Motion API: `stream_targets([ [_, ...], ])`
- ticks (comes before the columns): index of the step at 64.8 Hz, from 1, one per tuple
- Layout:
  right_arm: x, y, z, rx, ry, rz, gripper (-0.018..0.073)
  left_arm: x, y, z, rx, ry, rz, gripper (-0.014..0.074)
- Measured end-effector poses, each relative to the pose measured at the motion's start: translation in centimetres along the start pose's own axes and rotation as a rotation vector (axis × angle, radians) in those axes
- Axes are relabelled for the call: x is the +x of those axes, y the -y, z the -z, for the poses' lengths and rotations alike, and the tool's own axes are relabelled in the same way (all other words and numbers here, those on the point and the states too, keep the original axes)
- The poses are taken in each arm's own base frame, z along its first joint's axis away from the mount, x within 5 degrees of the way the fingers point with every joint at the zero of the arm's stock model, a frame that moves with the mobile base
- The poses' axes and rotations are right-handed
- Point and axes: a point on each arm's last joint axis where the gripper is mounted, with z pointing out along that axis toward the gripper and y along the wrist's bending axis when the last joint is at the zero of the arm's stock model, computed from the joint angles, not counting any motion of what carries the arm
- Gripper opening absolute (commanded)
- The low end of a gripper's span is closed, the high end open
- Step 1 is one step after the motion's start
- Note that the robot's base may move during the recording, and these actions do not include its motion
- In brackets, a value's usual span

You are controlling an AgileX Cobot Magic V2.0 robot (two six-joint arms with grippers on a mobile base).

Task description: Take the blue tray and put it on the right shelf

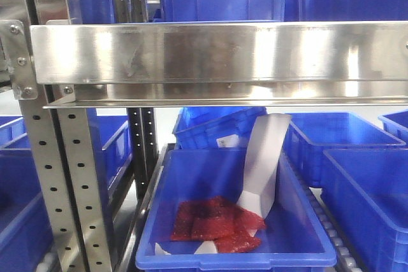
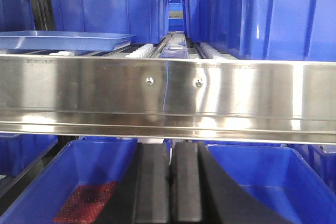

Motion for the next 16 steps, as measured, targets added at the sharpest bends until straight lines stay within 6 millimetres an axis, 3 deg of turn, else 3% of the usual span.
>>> stream_targets([
  [16, 0.00, 0.00, 0.00, 0.000, 0.000, 0.000, 0.0051, 0.02, 0.00, 0.00, 0.000, -0.002, 0.000, -0.0048],
])
